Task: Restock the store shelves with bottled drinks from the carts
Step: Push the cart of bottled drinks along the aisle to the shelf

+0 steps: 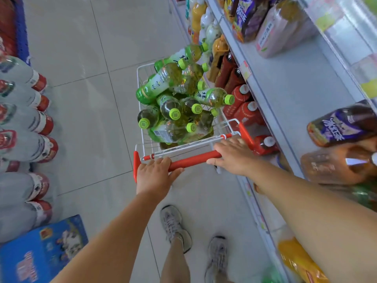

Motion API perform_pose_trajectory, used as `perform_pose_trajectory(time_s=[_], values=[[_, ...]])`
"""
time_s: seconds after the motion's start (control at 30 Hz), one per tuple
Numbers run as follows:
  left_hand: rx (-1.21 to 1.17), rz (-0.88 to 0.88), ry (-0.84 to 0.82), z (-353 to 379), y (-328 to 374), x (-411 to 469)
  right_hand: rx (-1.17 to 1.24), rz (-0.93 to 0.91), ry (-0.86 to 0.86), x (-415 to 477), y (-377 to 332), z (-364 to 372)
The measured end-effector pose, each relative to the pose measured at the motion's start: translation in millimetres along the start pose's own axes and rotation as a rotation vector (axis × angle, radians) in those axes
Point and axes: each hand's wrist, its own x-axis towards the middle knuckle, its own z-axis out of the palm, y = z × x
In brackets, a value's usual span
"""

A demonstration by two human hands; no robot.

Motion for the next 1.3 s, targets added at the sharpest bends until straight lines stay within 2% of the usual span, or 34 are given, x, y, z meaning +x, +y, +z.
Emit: perform_pose_trajectory(time_s=[0.4,0.67,0.97,1.13,1.2,1.3], values=[[-0.030,0.004,-0.038,60.1,71.6,-123.6,-0.017,0.011,-0.018,-131.9,16.8,81.2],[-0.016,0.028,-0.135,81.8,102.6,-175.9,0.014,0.052,-0.068,-193.3,20.5,109.4],[-0.079,0.107,-0.423,86.1,113.7,-197.5,0.074,0.096,-0.163,-235.3,22.7,123.1],[-0.252,0.093,-0.555,81.2,119.5,-200.8,0.219,0.151,-0.173,-249.5,24.7,121.7],[-0.364,0.079,-0.526,72.4,118.1,-199.8,0.300,0.184,-0.160,-251.7,23.0,122.1],[-0.492,0.032,-0.336,48.3,108.5,-189.7,0.537,0.312,-0.090,-249.5,11.9,116.9]])
